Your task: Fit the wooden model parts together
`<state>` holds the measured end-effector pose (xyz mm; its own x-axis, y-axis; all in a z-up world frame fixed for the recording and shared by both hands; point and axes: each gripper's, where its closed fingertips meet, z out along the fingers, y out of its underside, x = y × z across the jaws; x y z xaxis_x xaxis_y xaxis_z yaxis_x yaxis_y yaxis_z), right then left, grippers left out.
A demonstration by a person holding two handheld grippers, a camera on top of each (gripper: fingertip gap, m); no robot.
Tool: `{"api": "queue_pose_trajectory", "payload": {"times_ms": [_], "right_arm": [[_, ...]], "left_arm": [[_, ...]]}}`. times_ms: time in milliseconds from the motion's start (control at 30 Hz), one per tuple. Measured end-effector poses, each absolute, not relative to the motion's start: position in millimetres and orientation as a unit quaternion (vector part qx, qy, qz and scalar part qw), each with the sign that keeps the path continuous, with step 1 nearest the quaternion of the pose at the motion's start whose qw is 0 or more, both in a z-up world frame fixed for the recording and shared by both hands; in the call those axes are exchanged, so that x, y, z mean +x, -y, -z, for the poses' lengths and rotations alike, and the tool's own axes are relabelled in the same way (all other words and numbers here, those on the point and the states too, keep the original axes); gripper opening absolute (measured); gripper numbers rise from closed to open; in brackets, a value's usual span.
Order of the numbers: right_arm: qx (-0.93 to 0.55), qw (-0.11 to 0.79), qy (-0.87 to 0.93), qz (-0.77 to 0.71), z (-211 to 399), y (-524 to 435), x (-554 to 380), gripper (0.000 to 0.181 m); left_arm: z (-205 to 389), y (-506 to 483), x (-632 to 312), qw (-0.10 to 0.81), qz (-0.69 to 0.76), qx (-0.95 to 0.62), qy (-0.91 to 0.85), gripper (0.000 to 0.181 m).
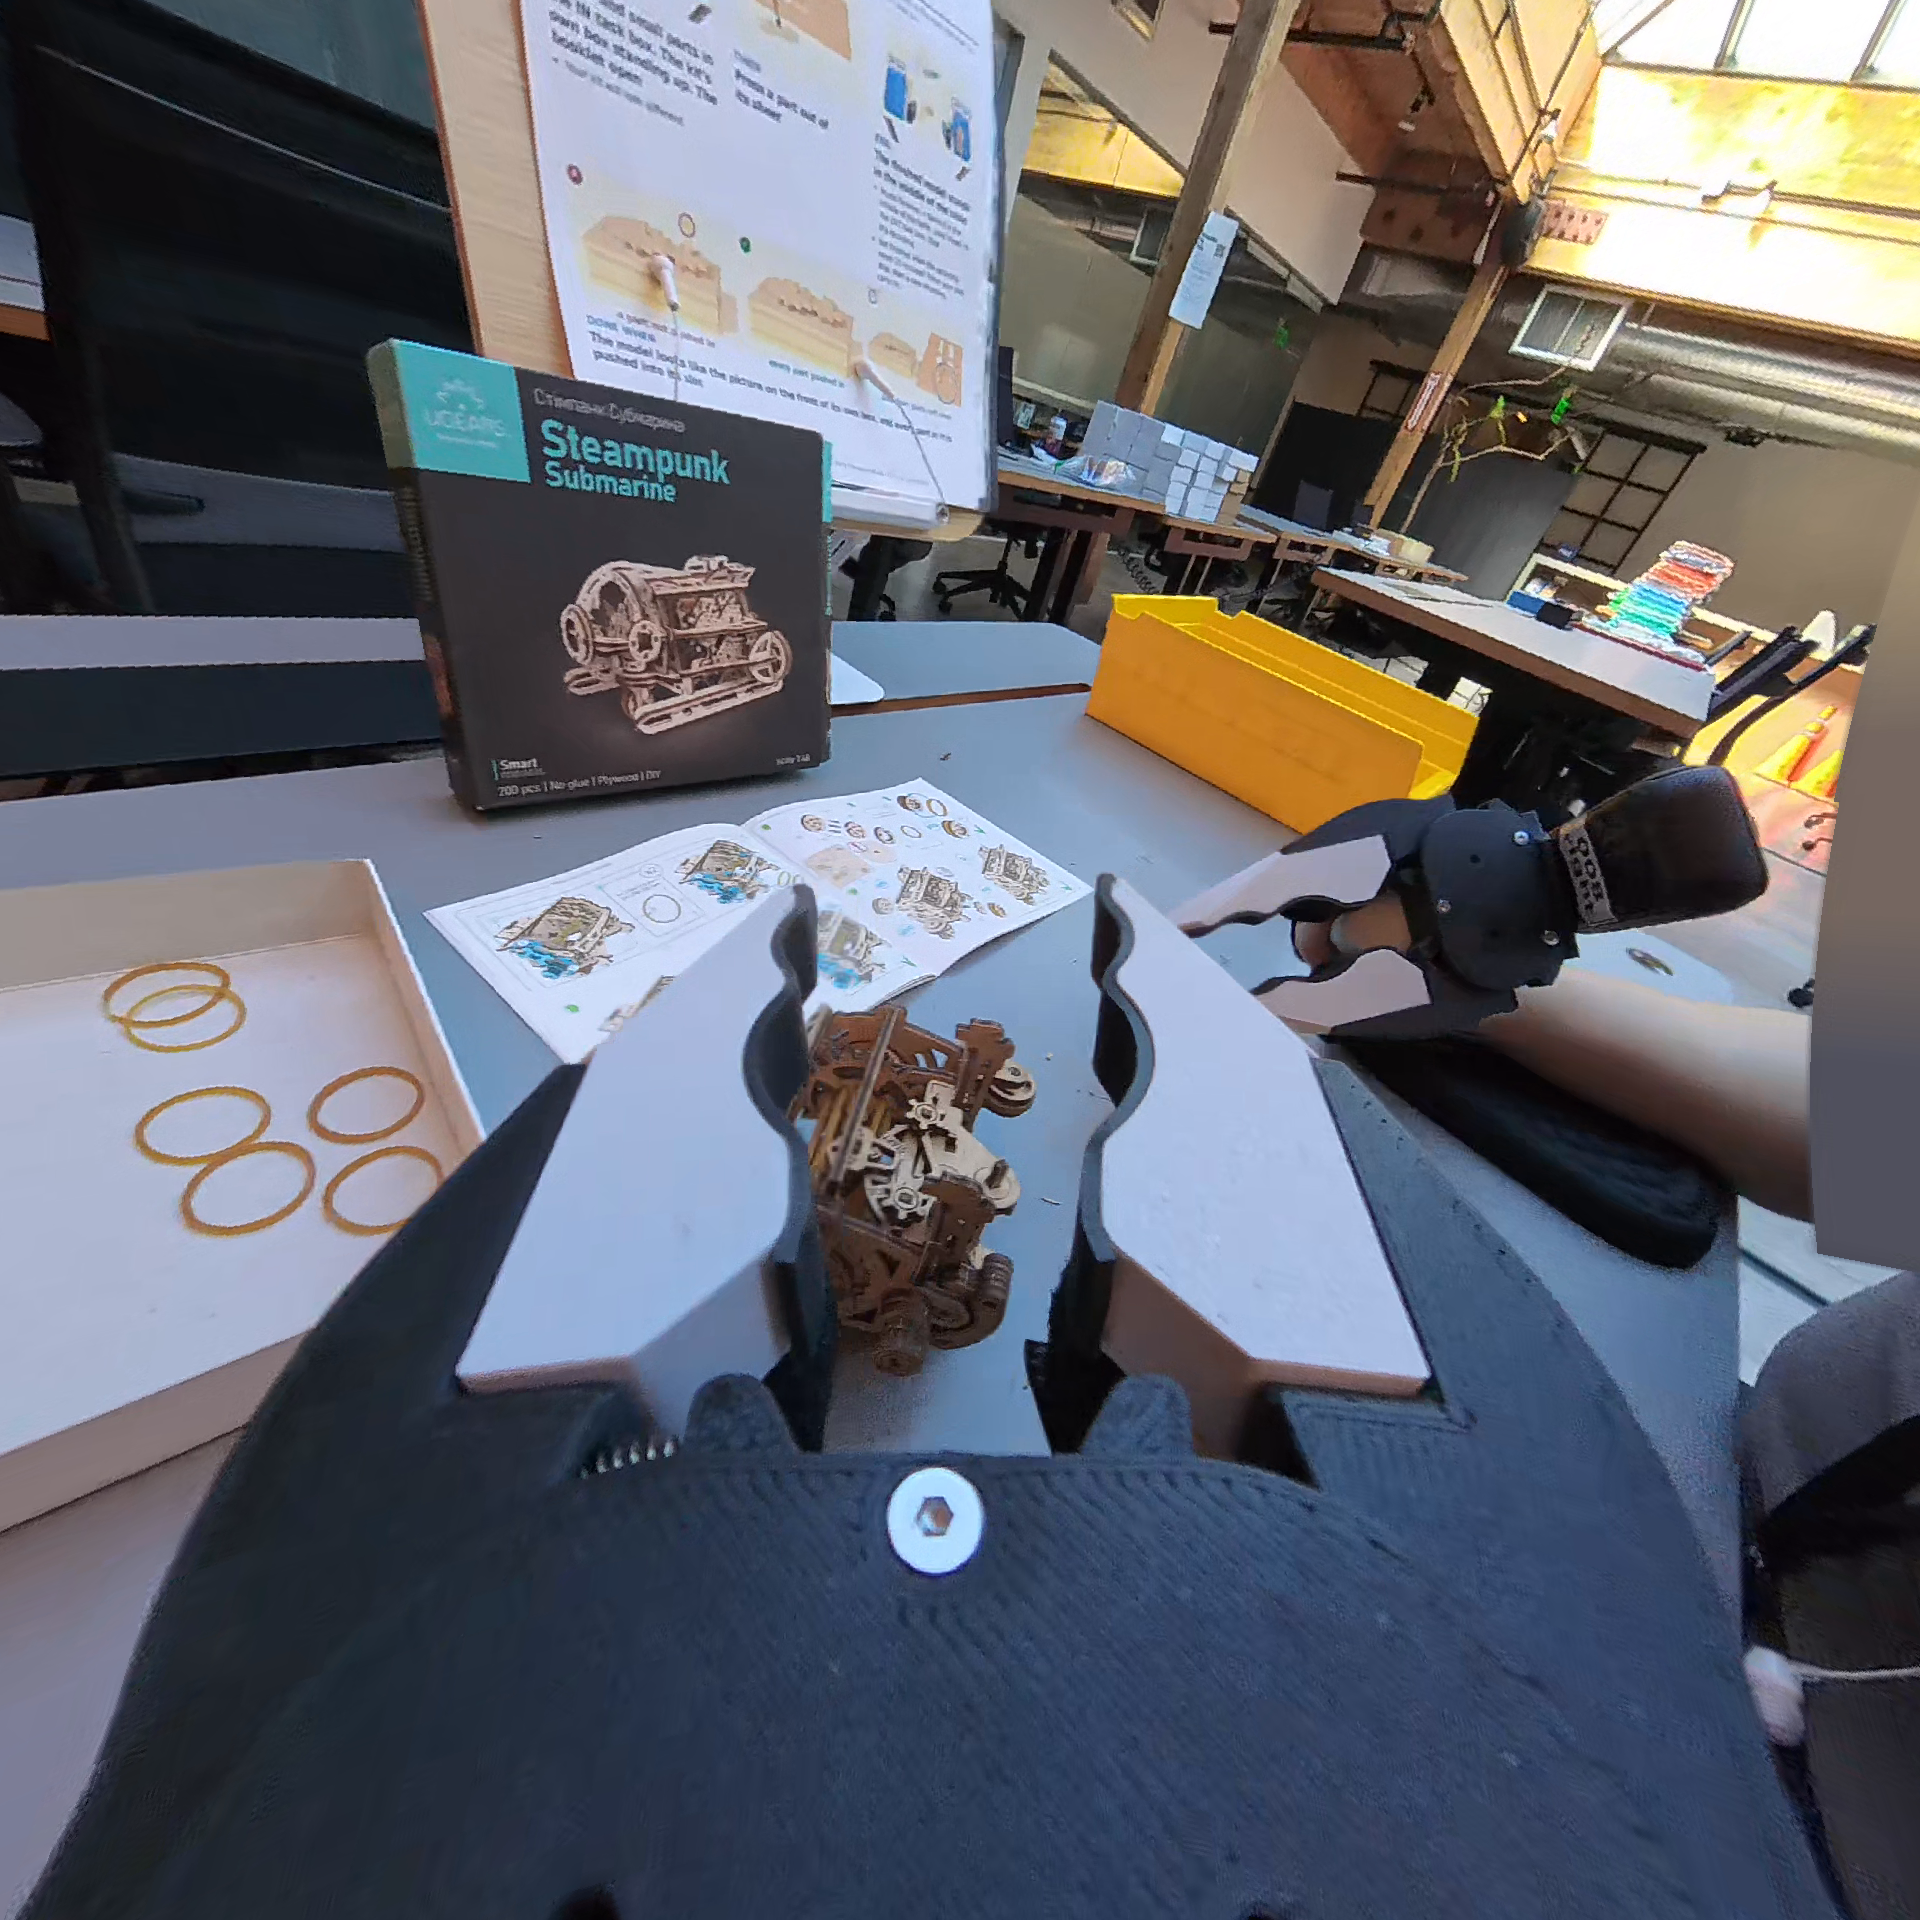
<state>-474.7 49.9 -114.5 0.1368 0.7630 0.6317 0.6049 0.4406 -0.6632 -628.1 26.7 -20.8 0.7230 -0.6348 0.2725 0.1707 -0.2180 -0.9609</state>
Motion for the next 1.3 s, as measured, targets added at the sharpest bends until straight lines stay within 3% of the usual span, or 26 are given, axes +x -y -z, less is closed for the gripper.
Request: {"api": "queue_pose_trajectory", "payload": {"times_ms": [233,600,1300], "right_arm": [[-0.534,0.548,0.629,-0.14,104.1,-47.6,-474.7,0.025],[-0.554,0.534,0.608,-0.194,103.8,-51.6,-476.8,0.025],[-0.55,0.539,0.611,-0.184,108.2,-55.2,-477.6,0.025]], "left_arm": [[18.5,-48.6,-641.8,0.563,0.345,-0.734,-0.158,0.06],[42.3,-58.4,-660.2,0.579,0.353,-0.717,-0.162,0.063],[48.4,-57.3,-647.6,0.578,0.317,-0.724,-0.205,0.066]]}}
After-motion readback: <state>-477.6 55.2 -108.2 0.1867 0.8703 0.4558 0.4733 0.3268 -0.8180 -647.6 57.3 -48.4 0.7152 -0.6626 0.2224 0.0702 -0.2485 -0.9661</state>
